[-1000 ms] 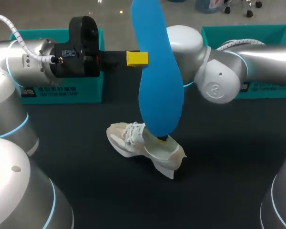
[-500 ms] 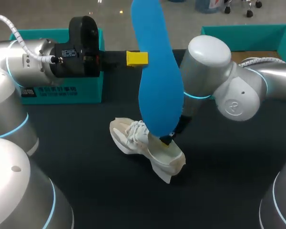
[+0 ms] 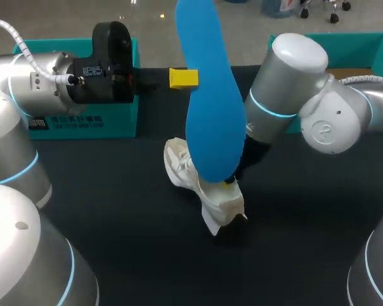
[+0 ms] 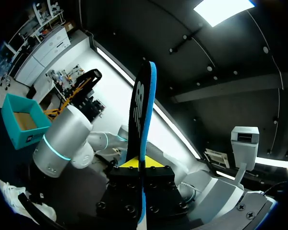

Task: Take the shoe out of the shoebox, open the shoe tongue, remove and reinsert the insole, then place the shoe into the shoebox

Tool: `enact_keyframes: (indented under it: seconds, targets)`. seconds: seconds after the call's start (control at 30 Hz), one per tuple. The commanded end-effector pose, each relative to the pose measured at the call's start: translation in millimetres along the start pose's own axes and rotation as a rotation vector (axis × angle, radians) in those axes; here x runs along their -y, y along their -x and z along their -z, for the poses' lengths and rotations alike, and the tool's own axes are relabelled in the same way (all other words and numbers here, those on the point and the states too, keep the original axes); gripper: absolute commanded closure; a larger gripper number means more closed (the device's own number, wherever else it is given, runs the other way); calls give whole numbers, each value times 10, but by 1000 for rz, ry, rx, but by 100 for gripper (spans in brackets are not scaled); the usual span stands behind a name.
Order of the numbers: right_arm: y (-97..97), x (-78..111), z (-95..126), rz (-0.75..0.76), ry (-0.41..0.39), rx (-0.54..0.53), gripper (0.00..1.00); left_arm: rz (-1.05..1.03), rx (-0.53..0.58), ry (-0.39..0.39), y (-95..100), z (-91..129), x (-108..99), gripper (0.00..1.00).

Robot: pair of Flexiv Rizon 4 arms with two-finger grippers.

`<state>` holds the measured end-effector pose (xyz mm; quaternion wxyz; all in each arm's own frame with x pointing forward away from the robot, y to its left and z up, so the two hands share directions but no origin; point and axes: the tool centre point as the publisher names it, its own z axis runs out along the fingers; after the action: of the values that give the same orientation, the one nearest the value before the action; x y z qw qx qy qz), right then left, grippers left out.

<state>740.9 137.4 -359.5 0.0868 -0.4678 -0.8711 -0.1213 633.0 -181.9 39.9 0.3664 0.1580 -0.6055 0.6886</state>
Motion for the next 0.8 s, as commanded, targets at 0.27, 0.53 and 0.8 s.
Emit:
enact_keyframes:
  seconds: [0.27,0.53,0.8]
  targets:
    - [26,108,131,-245,89,-119,100,0,1,-2,0,-4,-12,100]
    - [52,62,87,-290,102,-101,100,0,1,-2,0,-4,-12,100]
    - [60,-2,1,-315,119,-50,100,0,1,-2,0,-4,-12,100]
